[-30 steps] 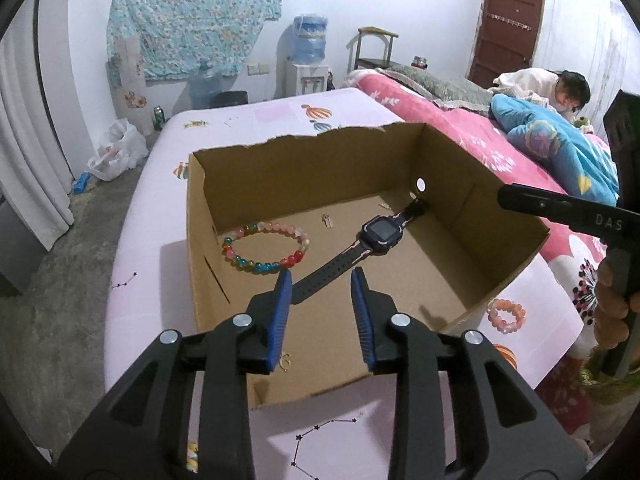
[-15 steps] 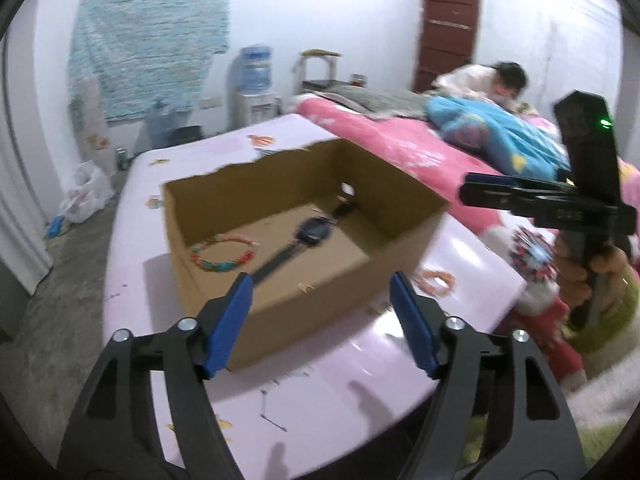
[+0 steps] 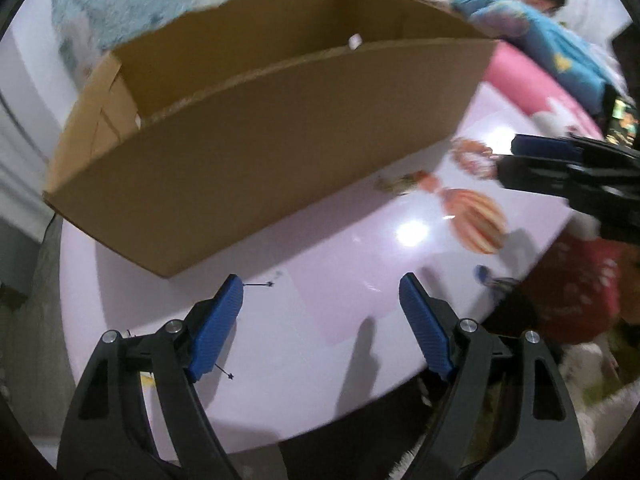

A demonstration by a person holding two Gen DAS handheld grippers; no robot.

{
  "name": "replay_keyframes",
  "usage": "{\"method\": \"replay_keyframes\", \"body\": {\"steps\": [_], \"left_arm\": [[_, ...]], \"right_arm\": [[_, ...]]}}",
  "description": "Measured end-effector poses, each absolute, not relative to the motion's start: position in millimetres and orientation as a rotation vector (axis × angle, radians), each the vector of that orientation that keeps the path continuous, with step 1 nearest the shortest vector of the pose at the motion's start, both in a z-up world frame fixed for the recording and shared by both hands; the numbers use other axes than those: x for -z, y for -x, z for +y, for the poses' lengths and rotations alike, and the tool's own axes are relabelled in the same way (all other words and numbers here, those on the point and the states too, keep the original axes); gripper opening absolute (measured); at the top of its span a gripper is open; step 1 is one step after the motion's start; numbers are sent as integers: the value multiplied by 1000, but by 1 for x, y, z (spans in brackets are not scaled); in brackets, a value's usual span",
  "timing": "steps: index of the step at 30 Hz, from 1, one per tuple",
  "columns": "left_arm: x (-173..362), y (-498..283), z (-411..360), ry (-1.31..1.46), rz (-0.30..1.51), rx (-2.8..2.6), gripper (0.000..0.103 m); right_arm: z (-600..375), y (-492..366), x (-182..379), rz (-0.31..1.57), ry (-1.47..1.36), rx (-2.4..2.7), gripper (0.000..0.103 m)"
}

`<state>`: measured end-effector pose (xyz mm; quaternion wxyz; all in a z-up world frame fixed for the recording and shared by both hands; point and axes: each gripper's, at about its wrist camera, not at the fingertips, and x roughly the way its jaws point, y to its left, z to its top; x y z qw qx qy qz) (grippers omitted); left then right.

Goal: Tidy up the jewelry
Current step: 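Withdraw both tools from the box back toward the remaining charms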

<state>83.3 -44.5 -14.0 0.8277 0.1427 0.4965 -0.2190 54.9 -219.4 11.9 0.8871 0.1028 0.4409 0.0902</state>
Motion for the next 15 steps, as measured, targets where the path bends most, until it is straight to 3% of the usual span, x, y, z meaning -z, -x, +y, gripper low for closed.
{"method": "replay_keyframes", "body": {"steps": [6,10,15], "left_arm": [[31,-99,-45,-274,1128,398,77],[35,-101,-46,-277,1137,378,77],[37,-106,-48,-269,1142,370,80]], "right_arm": [[-215,-62,-1,968,-203,-139,54],[-213,-63,3,980,-217,-143,63],[-212,-65,7,991,-216,-138,65]]}}
